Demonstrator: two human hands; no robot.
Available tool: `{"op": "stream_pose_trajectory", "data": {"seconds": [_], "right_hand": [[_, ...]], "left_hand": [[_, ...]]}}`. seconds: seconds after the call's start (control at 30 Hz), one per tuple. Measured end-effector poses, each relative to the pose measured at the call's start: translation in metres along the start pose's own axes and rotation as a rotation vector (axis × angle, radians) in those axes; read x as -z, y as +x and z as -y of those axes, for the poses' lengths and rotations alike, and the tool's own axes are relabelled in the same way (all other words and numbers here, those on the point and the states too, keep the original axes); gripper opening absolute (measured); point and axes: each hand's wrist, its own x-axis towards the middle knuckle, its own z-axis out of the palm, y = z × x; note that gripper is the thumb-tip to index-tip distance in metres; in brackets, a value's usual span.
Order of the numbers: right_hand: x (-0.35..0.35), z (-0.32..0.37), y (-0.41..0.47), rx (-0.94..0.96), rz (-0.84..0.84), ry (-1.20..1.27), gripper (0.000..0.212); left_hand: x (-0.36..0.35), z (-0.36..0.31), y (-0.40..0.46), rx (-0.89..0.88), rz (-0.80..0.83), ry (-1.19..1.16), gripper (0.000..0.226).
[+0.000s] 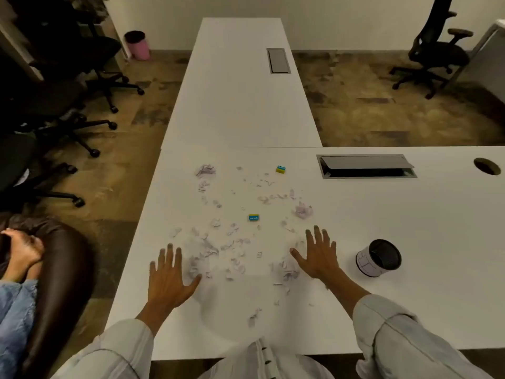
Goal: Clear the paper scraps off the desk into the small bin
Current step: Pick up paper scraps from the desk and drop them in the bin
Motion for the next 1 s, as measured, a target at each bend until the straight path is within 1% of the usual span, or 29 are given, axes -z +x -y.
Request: {"op": "stream_pose_trajectory", "data": {"seconds": [0.03, 0.1, 0.17, 0.23, 0.3, 0.43, 0.53, 0.63, 0.67, 0.73, 0.8, 0.83, 0.9, 1.0], "right_hand": [[-0.001, -0.002, -0.001, -0.046, 0.026, 0.025, 0.100], [-0.003, -0.002, -0.004, -0.098, 0.070, 0.038, 0.105], [-0.015, 0.000, -0.007, -0.107, 0.123, 0.047, 0.109], [-0.024, 0.007, -0.010, -0.095, 0.170, 0.099, 0.107], [-0.033, 0.015, -0.011, -0.047, 0.174, 0.105, 0.099], [-0.049, 0.028, -0.018, 0.067, 0.115, 0.027, 0.066], [-0.055, 0.033, -0.020, 0.155, 0.025, 0.043, 0.045], [-0.058, 0.034, -0.018, 0.172, -0.012, 0.124, 0.035], [-0.059, 0.033, -0.018, 0.147, -0.021, 0.185, 0.033], [-0.055, 0.034, -0.019, 0.062, -0.050, 0.389, 0.030], [-0.049, 0.035, -0.023, -0.007, -0.097, 0.623, 0.026], [-0.045, 0.036, -0.027, -0.027, -0.096, 0.728, 0.025], [-0.038, 0.041, -0.037, -0.053, -0.018, 0.938, 0.023], [-0.026, 0.055, -0.052, -0.119, 0.197, 1.321, 0.021]], "left_hand": [[0.000, 0.001, -0.004, 0.100, 0.059, 0.019, 0.101], [-0.005, 0.005, -0.013, 0.260, 0.076, 0.033, 0.100], [-0.013, 0.006, -0.026, 0.332, 0.080, 0.024, 0.100], [-0.021, 0.004, -0.031, 0.381, 0.097, -0.011, 0.099], [-0.026, 0.001, -0.033, 0.402, 0.130, -0.039, 0.096], [-0.037, -0.001, -0.036, 0.377, 0.185, -0.078, 0.082], [-0.044, -0.001, -0.035, 0.351, 0.214, -0.077, 0.058], [-0.051, 0.001, -0.030, 0.318, 0.198, -0.132, 0.032], [-0.052, 0.001, -0.028, 0.304, 0.186, -0.169, 0.025], [-0.049, -0.003, -0.022, 0.278, 0.156, -0.254, 0.016], [-0.040, -0.014, -0.015, 0.240, 0.121, -0.399, 0.014], [-0.033, -0.022, -0.011, 0.216, 0.110, -0.482, 0.017], [-0.018, -0.045, -0.007, 0.135, 0.111, -0.639, 0.025], [0.009, -0.088, -0.006, -0.002, 0.128, -0.848, 0.038]]}}
